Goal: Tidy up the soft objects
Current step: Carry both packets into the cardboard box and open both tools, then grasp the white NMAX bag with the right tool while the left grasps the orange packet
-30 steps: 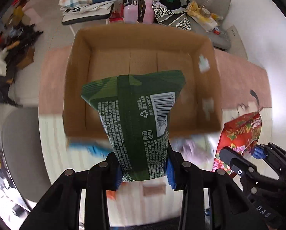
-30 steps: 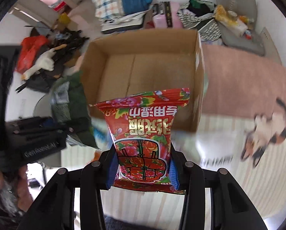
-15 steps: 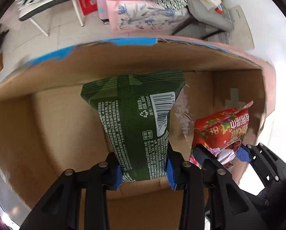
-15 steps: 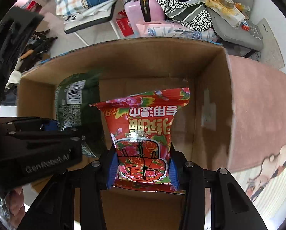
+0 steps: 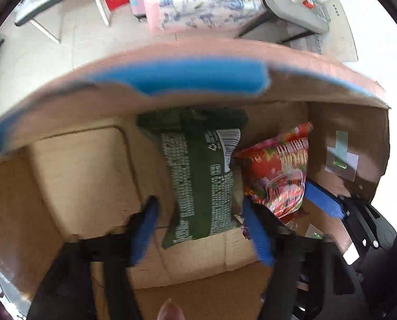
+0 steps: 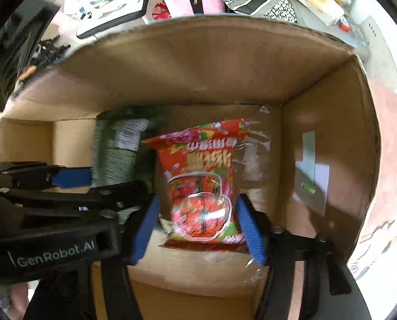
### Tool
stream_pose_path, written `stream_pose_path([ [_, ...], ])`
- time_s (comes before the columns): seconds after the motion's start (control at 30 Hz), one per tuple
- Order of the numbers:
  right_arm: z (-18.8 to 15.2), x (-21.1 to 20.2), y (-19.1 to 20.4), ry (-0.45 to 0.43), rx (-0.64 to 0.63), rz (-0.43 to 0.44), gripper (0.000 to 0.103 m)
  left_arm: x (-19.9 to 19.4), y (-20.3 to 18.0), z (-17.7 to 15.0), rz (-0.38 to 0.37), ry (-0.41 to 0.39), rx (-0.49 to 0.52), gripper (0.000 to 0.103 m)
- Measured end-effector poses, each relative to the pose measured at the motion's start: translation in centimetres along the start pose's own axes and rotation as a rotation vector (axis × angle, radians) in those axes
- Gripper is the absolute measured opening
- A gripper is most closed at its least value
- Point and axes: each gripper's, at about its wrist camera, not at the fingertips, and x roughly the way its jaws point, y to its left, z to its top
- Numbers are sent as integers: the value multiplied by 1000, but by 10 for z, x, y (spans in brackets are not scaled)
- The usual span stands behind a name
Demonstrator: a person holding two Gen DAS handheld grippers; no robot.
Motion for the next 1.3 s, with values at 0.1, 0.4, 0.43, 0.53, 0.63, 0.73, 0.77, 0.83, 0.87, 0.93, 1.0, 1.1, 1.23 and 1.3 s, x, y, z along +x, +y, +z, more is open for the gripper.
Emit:
stream_pose_path([
  [0.1, -4, -9, 7, -7, -9, -22, 77, -19, 3, -11, 51, -47, 5, 86],
  [0.4, -46, -63, 29, -102, -18, -110, 103, -65, 7, -65, 154, -246, 8, 100],
  [0.43, -53, -70, 31, -116, -10, -115, 103, -67, 7, -72, 152, -262, 3, 100],
  [0.53, -69, -92, 31, -187, -4, -126, 103, -75, 7, -95, 156, -311, -12, 100],
  [0.63, -86, -112, 32, -255, -32, -133, 103, -88, 4, -123, 184, -372, -22, 101],
  [0.73, -114, -142, 23, -302, -32, -73, 103, -104, -1, -157, 205, -448, -35, 101],
  [0.77, -128, -150, 19, -315, -30, -42, 103, -110, -2, -171, 223, -477, -42, 101],
  [0.83, -145, -158, 3, -322, -1, -7, 103, -114, -7, -194, 254, -521, -48, 101],
  [0.87, -157, -161, -10, -308, 22, 0, 103, -115, -9, -208, 260, -544, -60, 101],
  [0.93, -183, -159, -41, -272, 70, -4, 103, -110, -12, -229, 256, -559, -88, 101],
  [1.0, -199, -147, -66, -234, 84, -42, 103, -95, -13, -247, 235, -542, -113, 101],
  [1.1, -217, -109, -101, -135, 74, -113, 103, -70, -13, -263, 211, -487, -144, 101],
  [1.23, -224, -53, -130, -47, 52, -179, 103, -13, -13, -269, 269, -395, -160, 101],
  [1.3, -224, -33, -137, -33, 41, -199, 103, 14, -14, -269, 308, -349, -158, 101],
])
